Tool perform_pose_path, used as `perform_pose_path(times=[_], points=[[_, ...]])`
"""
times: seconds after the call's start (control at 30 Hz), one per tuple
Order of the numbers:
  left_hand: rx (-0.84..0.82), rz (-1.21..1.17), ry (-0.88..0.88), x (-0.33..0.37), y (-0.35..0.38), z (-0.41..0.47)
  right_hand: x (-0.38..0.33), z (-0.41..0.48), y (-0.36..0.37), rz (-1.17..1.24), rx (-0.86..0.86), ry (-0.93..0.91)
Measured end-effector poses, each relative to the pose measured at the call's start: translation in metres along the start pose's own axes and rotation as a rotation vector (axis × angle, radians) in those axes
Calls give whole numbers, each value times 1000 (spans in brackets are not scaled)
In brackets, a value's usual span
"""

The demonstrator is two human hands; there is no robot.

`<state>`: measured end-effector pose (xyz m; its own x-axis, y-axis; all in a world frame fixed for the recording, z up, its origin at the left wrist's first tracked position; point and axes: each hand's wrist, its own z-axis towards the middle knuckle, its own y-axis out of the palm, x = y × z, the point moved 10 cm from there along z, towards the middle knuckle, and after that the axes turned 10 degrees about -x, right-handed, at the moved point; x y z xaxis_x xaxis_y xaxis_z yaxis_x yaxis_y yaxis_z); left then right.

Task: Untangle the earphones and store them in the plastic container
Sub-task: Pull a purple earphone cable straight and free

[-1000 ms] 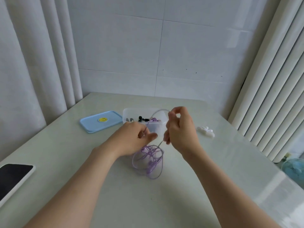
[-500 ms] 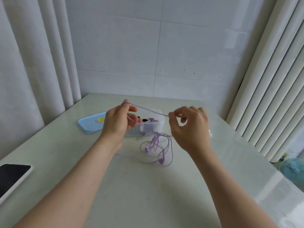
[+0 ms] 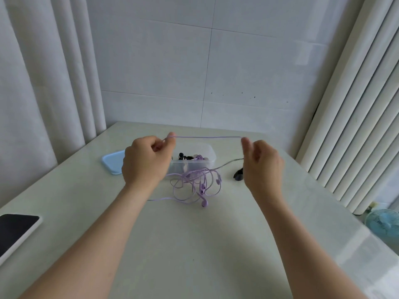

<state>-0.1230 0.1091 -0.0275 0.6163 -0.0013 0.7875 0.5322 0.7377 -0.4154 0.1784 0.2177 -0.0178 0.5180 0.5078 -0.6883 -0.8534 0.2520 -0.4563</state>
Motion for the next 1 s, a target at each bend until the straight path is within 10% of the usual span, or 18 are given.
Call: perform_pose_path(times=[0.23,0.4,0.53,0.7,1.0], points=[[-320,707,192,8,49,-8,32,-24,34,1048,-64,610],[-315,854,101,-8,38,-1,16,-5,-7,74,-70,268],[11,697,166,13,8,0,-16,-2,-20,-547,26,13],[128,659,306,32,1,-7,-5,2,-5,-797,-110,6],[-132,736,223,28,27,-7,-10,-14,14,-691,-272,126]])
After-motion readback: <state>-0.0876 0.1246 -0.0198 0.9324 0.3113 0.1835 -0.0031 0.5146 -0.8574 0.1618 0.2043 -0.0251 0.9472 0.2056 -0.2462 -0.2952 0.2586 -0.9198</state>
